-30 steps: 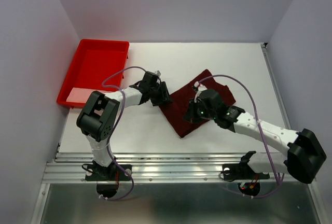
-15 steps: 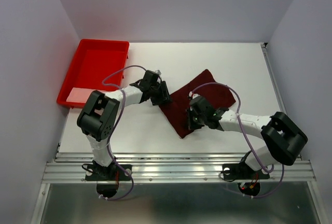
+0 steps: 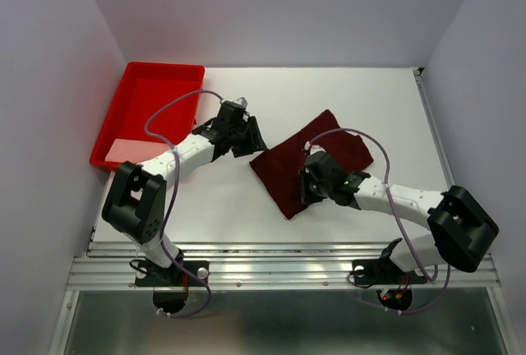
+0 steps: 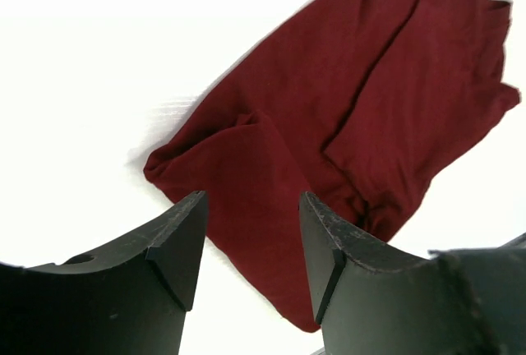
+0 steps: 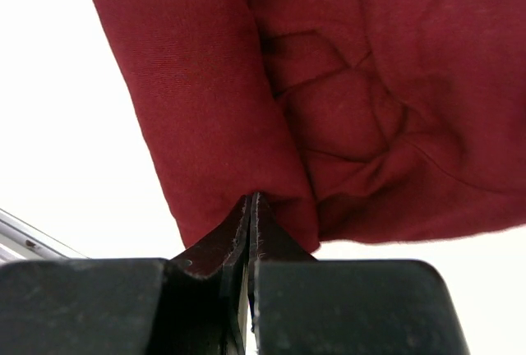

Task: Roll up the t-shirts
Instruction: Roll the T-shirt to the center of the board.

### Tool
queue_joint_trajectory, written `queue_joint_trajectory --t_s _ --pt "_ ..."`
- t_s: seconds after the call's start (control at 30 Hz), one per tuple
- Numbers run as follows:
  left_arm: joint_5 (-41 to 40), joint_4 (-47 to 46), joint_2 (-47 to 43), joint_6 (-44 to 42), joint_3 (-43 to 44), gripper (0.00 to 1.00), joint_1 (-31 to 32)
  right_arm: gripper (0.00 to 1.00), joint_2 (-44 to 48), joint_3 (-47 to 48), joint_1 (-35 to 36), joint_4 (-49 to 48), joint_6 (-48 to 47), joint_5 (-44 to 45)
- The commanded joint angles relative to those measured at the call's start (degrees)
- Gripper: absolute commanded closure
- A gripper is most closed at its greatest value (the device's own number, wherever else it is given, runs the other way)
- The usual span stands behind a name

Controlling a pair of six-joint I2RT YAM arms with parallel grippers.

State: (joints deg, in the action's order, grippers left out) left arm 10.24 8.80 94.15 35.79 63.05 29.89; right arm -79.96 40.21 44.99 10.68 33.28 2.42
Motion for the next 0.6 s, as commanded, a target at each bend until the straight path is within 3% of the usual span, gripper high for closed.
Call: queue_joint_trajectory --t_s 0.0,0.13,0.37,0.57 --pt "-4.00 2.71 -5.63 0.24 0.85 0.39 0.17 0.99 3.76 3.47 -0.08 2.06 -0.32 2.33" --pt "-4.87 2.45 -6.52 1.38 -1.17 0.39 0.17 0.99 2.63 5.75 -0.08 2.15 -0.32 3.12" --pt "-7.07 3.50 -8.54 3.23 -3.89 0.39 0.08 0.99 -8.00 15.94 -0.08 0.40 0.91 3.21" --pt "-7.26 4.65 -11.00 3.59 -6.26 0.38 0.17 0.99 -18.71 21.14 -0.08 0.05 1.62 9.87"
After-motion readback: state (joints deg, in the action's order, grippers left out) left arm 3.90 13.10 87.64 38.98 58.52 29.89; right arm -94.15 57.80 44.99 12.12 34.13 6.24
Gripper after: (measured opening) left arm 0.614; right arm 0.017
